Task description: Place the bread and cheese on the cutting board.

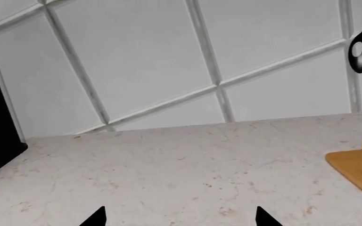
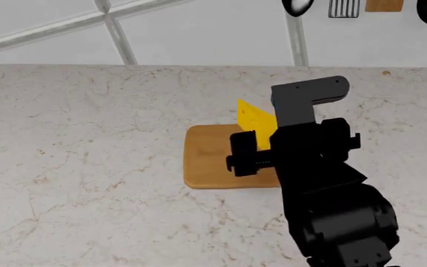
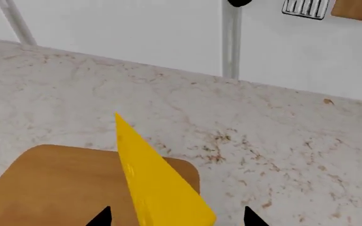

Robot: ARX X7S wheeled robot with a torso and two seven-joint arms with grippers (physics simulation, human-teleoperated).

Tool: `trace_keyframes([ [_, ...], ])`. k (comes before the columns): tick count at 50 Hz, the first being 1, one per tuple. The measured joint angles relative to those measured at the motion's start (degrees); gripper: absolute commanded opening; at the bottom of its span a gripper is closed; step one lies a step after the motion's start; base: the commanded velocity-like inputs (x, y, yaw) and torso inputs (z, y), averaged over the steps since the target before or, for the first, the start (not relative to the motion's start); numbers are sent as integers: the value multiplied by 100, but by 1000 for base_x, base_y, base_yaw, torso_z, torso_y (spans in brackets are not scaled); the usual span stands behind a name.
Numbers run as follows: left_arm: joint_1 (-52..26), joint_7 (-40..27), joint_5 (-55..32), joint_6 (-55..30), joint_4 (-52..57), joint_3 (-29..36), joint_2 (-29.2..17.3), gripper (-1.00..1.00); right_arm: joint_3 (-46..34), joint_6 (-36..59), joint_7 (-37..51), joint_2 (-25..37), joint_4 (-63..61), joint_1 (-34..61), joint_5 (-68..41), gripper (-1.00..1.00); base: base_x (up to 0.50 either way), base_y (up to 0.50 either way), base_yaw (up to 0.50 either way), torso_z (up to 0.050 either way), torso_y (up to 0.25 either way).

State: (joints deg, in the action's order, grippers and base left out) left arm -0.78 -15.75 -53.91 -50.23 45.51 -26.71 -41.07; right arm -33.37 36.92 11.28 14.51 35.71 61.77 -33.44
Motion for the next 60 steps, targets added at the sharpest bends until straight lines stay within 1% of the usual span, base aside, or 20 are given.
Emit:
trace_keyframes([
  [6,3,-21,-44,-14,18,-22,-14,100,80,398,206,219,-877,-135,-243,100,0,0,0,0,0],
  [16,-4,-45,-66,-17,31,-5,-25,100,536,1553,793,857,-3248,-431,-1272,100,0,0,0,0,0],
  [25,13,-65,-102,-12,42,-42,-35,100,1224,2704,1401,1348,-5270,-423,-3065,100,0,0,0,0,0],
  [32,17,-94,-219,-23,69,-138,-41,100,1558,3175,1835,1643,-6400,-350,-4594,100,0,0,0,0,0],
  [42,27,-99,-273,-5,64,-183,-44,100,1561,3331,2548,1901,-7381,-386,-6256,100,0,0,0,0,0],
  [50,28,-109,-284,6,59,-188,-51,100,1227,3027,3433,1985,-7875,-404,-7413,100,0,0,0,0,0],
  [60,39,-136,-338,3,68,-234,-64,100,730,2578,4403,1950,-8128,-277,-8377,100,0,0,0,0,0],
])
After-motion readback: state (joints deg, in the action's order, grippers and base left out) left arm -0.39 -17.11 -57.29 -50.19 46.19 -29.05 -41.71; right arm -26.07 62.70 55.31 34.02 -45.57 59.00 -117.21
